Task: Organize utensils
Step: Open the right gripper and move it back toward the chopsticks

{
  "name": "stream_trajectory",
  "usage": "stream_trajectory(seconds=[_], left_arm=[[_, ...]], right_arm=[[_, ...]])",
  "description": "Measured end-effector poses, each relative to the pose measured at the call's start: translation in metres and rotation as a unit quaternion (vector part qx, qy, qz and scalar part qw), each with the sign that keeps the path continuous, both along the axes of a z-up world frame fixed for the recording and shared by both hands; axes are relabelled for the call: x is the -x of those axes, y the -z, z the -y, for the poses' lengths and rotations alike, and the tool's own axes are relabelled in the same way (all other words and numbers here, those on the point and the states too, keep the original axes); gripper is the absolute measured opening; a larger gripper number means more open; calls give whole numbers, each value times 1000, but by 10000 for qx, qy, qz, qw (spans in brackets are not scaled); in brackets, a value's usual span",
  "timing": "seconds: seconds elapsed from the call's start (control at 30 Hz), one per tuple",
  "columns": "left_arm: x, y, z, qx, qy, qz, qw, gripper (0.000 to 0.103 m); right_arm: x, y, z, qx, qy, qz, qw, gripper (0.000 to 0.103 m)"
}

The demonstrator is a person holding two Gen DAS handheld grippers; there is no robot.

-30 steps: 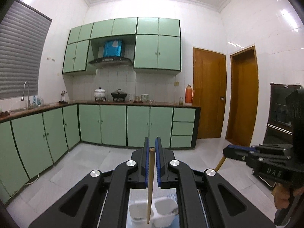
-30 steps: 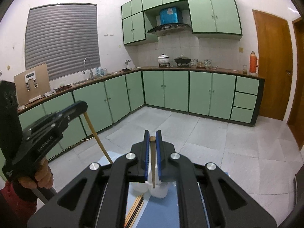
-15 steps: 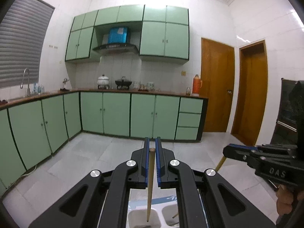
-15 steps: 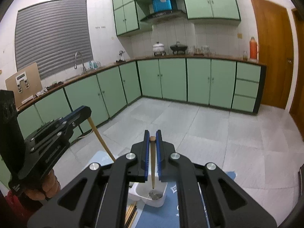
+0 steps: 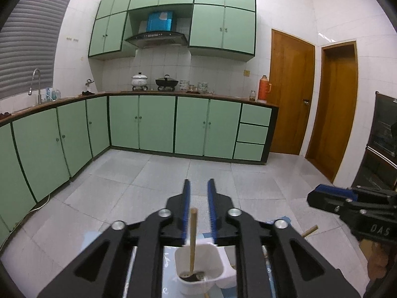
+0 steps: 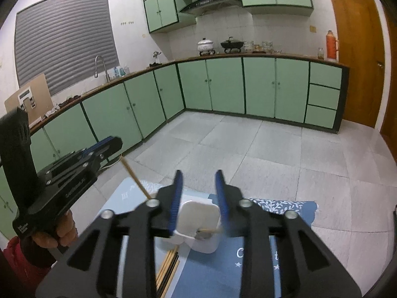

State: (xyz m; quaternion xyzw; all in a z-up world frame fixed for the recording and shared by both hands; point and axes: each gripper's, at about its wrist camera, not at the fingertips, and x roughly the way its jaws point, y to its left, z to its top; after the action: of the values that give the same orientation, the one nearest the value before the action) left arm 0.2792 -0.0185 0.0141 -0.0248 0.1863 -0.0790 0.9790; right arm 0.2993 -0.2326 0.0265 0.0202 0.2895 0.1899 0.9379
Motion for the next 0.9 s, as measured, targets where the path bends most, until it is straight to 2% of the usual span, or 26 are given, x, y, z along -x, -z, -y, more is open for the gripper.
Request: stream_trajectory(seconds=[0.1,0.3,0.5,0.7,0.9], left_arm=[[15,-6,-4,-1,-52,62,10000,35],[56,-6,-11,-53,-111,106,9999,44],[108,21,-13,-118,-91,-154,9998,52],[148,60,-16,-132,-152,-464,9987,56],[178,105,-28,-202,-319,-764,9964,59]], right_arm=[[18,-5,8,-22,103,155,9998,44],[67,-2,21,48,322,467,9984,64],[120,25,21,139,474,566,9972,78],[163,67,16,87,534,359,9979,84],[186,106,15,97,739,202,9970,85]])
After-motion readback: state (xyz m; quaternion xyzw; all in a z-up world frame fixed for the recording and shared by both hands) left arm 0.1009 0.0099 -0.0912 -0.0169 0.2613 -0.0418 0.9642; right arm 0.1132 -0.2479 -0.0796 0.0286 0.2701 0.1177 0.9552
